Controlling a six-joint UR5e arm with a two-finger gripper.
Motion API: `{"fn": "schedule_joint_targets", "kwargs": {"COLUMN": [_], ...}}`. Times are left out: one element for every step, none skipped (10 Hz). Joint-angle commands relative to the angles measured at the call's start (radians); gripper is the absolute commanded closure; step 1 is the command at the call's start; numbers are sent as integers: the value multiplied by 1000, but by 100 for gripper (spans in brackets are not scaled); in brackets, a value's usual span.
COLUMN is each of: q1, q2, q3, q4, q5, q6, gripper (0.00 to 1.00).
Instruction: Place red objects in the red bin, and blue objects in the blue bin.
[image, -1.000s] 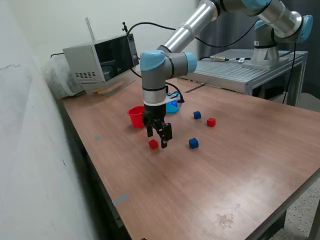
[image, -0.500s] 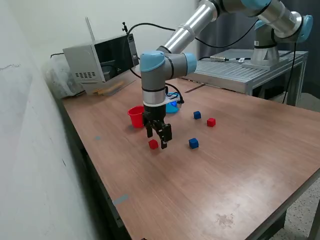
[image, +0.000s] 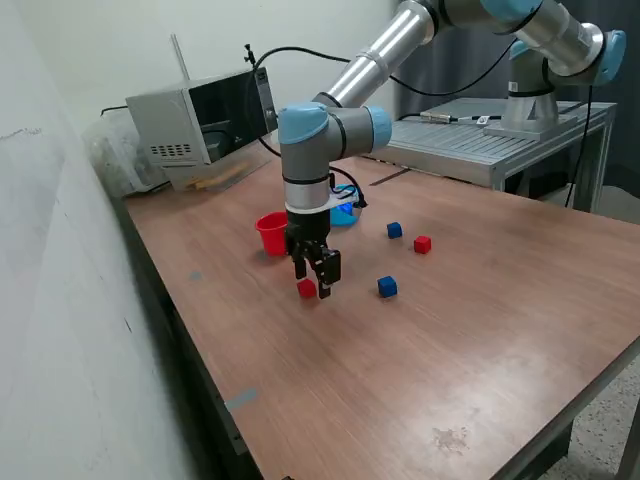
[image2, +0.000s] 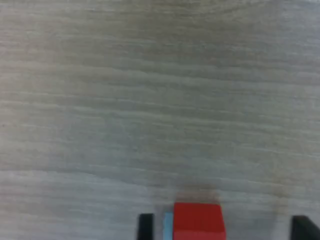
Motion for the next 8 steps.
{"fn": "schedule_joint_targets", "kwargs": {"q1": [-1, -3, -3, -4, -4, -3, -1, -1], "q2": [2, 2, 3, 6, 8, 6, 5, -17], "q3": [-1, -1, -1, -1, -7, -6, 1, 7], "q4": [-1, -1, -2, -2, -2, 1, 1, 2], "q5": [1, 1, 1, 1, -1, -1, -1, 1], "q6": [0, 0, 0, 0, 0, 0, 0, -2], "gripper": [100, 100, 100, 100, 100, 100, 100, 100]}}
